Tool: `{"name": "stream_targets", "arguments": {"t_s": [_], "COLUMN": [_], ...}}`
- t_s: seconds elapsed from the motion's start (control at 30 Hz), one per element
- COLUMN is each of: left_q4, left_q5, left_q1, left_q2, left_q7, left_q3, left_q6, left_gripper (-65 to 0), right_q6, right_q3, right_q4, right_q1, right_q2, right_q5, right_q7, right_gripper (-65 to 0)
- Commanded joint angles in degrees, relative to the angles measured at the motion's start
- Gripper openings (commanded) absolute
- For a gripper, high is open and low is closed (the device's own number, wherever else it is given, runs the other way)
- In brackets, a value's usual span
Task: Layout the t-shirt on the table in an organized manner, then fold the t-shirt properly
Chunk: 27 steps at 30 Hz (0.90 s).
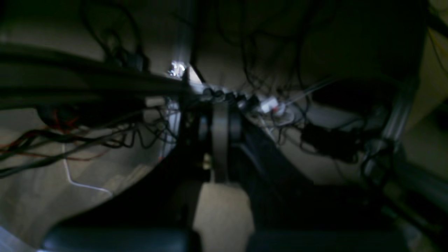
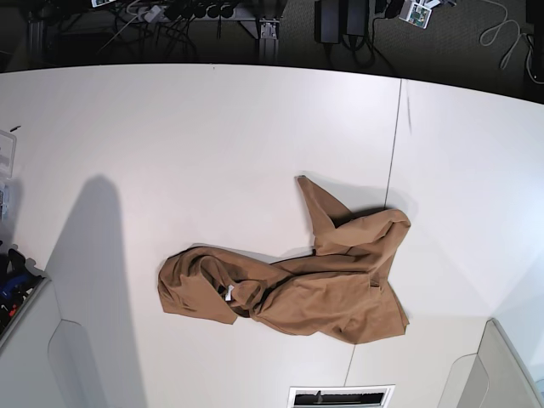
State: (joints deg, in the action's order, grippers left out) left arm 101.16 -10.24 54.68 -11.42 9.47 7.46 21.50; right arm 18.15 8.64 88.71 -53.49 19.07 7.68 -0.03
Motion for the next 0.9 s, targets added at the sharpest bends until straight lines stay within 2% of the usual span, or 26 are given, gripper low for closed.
{"name": "stream_targets", "arguments": {"t_s": [0.0,0.17,0.27,0.37,0.53,0.6,0.67,0.8,0.87], "left_q4": [2.9,14.4,20.9,24.4,24.5,23.9,22.7,17.7,14.0], "left_q5": [-0.3,-0.3,-0.3,-3.4,-7.6,-9.1,-9.9,-9.9,-9.9], "left_q1": [2.0,5.9,6.0,5.7,0.4,-3.3,-7.4,-15.6,-20.1], "left_q2": [-0.2,-0.2,-0.3,-2.6,-6.9,-8.2,-9.4,-11.4,-11.8], "left_q7": [-0.2,0.4,1.4,1.0,0.4,0.5,0.7,1.1,1.1], "left_q3": [0.9,3.5,5.6,7.5,8.5,8.5,8.2,5.5,2.9], "left_q6": [0.2,0.2,0.2,0.2,0.2,0.2,0.2,0.2,0.2], "left_gripper": [-47.7,-46.6,-46.4,-46.1,-33.6,-32.7,-32.7,-32.7,-32.7], "right_q6": [0.3,0.3,0.1,0.1,0.1,0.1,0.1,-0.4,-2.0], "right_q3": [0.3,0.6,1.3,2.2,2.5,2.5,2.5,2.5,2.5], "right_q4": [2.6,12.3,17.9,23.4,27.6,27.5,27.5,26.6,25.0], "right_q1": [-2.1,-5.0,-4.8,-3.5,5.6,11.0,16.1,24.5,28.4], "right_q2": [0.6,1.2,1.2,1.2,1.2,1.2,1.2,1.0,0.9], "right_q5": [0.3,1.8,1.9,1.8,2.0,2.9,4.3,5.3,5.4], "right_q7": [0.4,-0.4,-3.1,-4.2,-5.6,-8.3,-12.2,-15.7,-15.7], "right_gripper": [-65.0,-65.0,-65.0,-65.0,-65.0,-65.0,-58.3,-36.2,-32.6]}}
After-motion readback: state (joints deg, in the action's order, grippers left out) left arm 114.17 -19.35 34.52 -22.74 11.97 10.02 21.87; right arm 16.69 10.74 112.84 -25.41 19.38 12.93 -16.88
